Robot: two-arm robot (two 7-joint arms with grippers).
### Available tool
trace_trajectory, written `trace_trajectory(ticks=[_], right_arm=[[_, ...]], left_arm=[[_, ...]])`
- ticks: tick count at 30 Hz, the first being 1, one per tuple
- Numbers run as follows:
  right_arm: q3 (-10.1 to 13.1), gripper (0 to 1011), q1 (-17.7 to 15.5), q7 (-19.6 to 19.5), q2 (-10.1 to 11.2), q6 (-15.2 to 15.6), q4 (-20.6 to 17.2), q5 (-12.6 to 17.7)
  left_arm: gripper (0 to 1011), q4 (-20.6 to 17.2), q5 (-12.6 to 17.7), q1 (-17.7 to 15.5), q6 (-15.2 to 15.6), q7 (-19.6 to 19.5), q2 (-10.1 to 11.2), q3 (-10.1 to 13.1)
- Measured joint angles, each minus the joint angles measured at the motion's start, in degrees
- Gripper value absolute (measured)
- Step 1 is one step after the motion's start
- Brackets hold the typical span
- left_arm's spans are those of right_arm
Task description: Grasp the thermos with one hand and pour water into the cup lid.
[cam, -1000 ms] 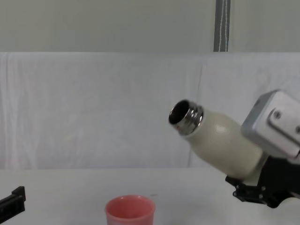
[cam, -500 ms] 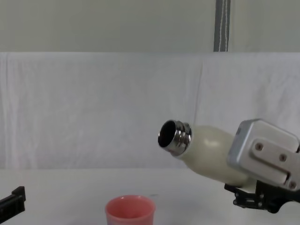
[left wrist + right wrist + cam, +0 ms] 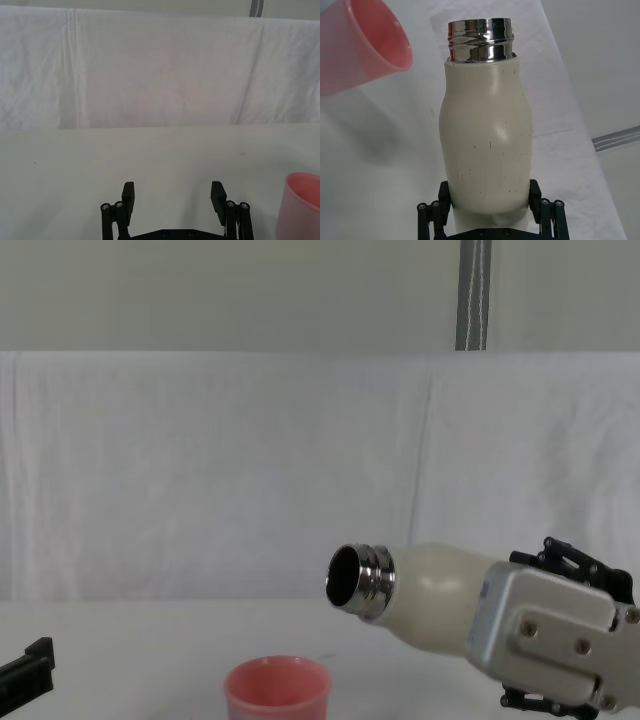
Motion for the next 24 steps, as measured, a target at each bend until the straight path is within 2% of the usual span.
trace_trajectory(ticks=[24], right_arm=[[-2.8, 951, 2.7, -0.4, -0.3, 0.3, 2.9, -3.7]], left_arm=[[1001, 0.0, 0.0, 0.0, 0.0, 0.0, 0.0, 0.0]])
